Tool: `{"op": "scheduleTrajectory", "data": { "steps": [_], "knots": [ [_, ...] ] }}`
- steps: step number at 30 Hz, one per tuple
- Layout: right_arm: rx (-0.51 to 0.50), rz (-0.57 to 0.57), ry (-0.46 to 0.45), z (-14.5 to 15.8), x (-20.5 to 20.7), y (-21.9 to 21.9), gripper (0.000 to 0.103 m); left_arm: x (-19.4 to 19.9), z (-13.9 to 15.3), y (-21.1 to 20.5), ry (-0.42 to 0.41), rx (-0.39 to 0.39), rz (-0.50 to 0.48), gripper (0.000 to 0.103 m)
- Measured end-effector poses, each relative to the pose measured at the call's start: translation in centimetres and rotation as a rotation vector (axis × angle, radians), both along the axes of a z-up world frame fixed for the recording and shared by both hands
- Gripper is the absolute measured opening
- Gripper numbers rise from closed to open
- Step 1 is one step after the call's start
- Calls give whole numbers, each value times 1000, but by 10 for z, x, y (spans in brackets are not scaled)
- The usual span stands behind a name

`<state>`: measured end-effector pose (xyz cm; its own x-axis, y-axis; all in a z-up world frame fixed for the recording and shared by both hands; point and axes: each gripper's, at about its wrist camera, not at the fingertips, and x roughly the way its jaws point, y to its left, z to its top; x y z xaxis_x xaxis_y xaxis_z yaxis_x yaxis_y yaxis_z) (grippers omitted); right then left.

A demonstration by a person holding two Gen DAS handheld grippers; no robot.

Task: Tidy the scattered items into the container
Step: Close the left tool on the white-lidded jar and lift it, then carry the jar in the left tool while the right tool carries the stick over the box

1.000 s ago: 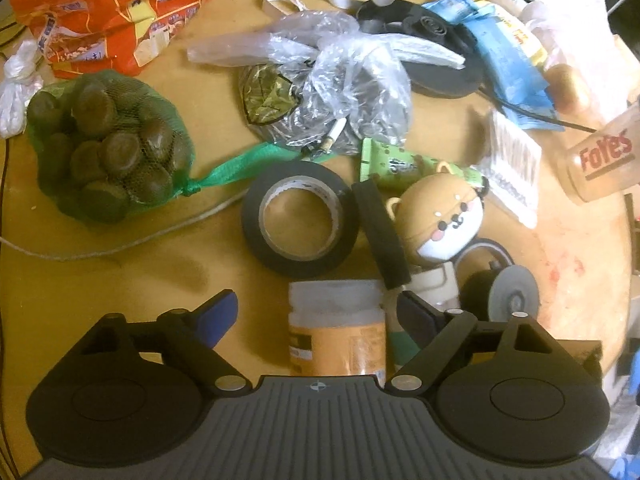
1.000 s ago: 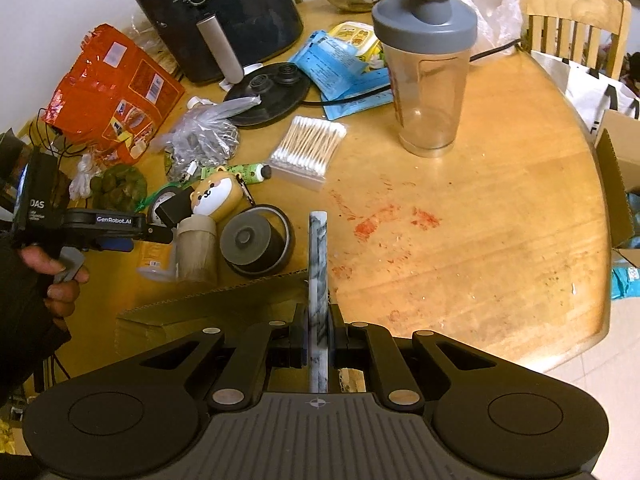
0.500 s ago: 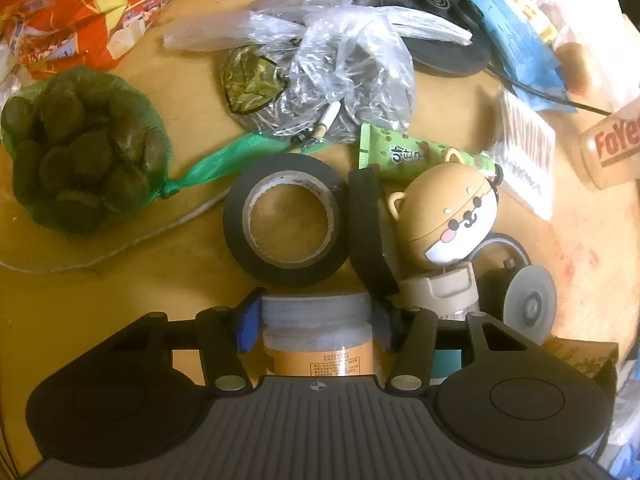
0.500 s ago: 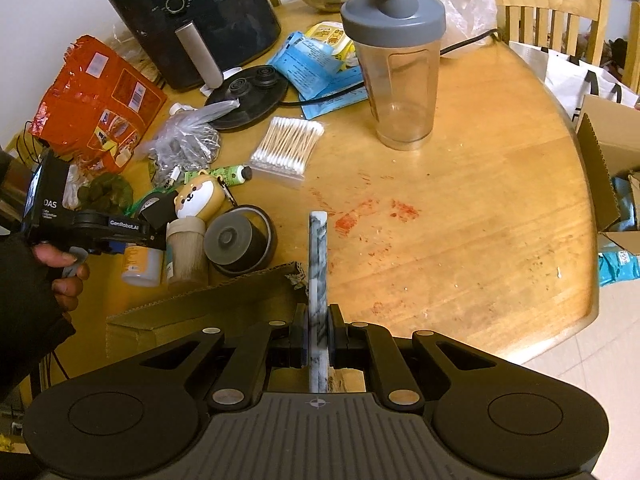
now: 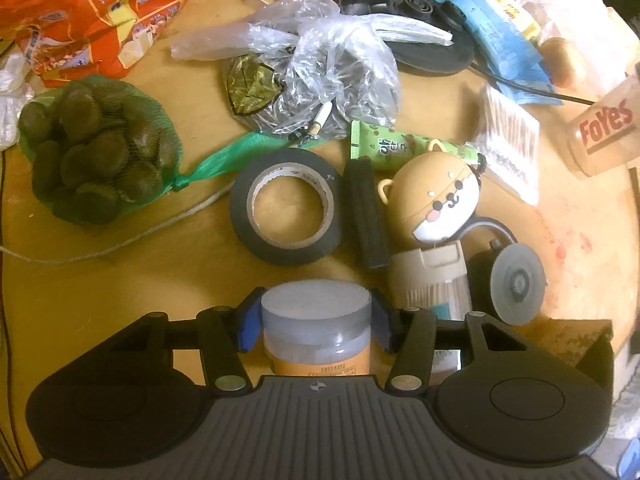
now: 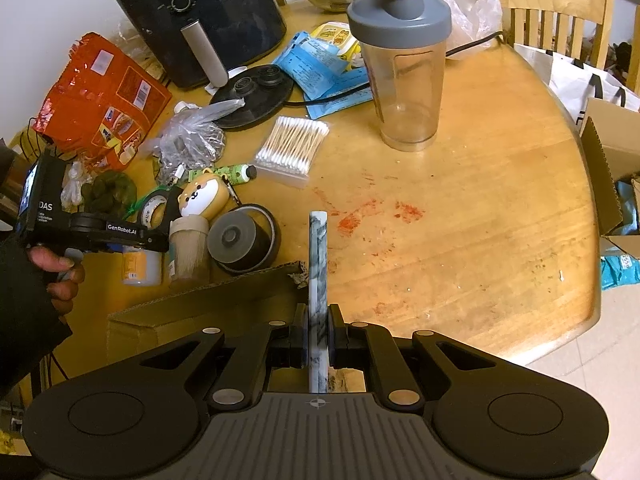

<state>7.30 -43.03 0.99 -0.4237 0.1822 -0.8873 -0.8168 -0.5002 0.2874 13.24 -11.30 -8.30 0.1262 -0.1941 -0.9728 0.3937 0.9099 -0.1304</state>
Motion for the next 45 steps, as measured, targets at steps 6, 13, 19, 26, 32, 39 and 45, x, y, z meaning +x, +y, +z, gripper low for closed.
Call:
{"op": "scheduleTrajectory", "data": {
  "steps": [6,13,19,26,32,39,45],
  "knots": [
    [5,27,10,2,-4,-1,11,-9,10,5,-30,4,2,53],
    [13,70,19,4,-13,-2,11,-20,21,13,-62,-2,5,53],
    [13,101,20,3,-21,-2,11,-26,29,15,-113,-9,13,52],
    [10,140,15,0,-30,-1,11,-34,50,20,-177,-35,32,52],
    [11,172,14,1,-36,0,11,-44,72,22,-218,-56,53,52],
    [22,212,-10,4,-46,2,11,-61,98,24,-258,-81,88,52],
    [33,268,-38,8,-56,1,11,-79,120,27,-306,-86,142,52]
  ]
}}
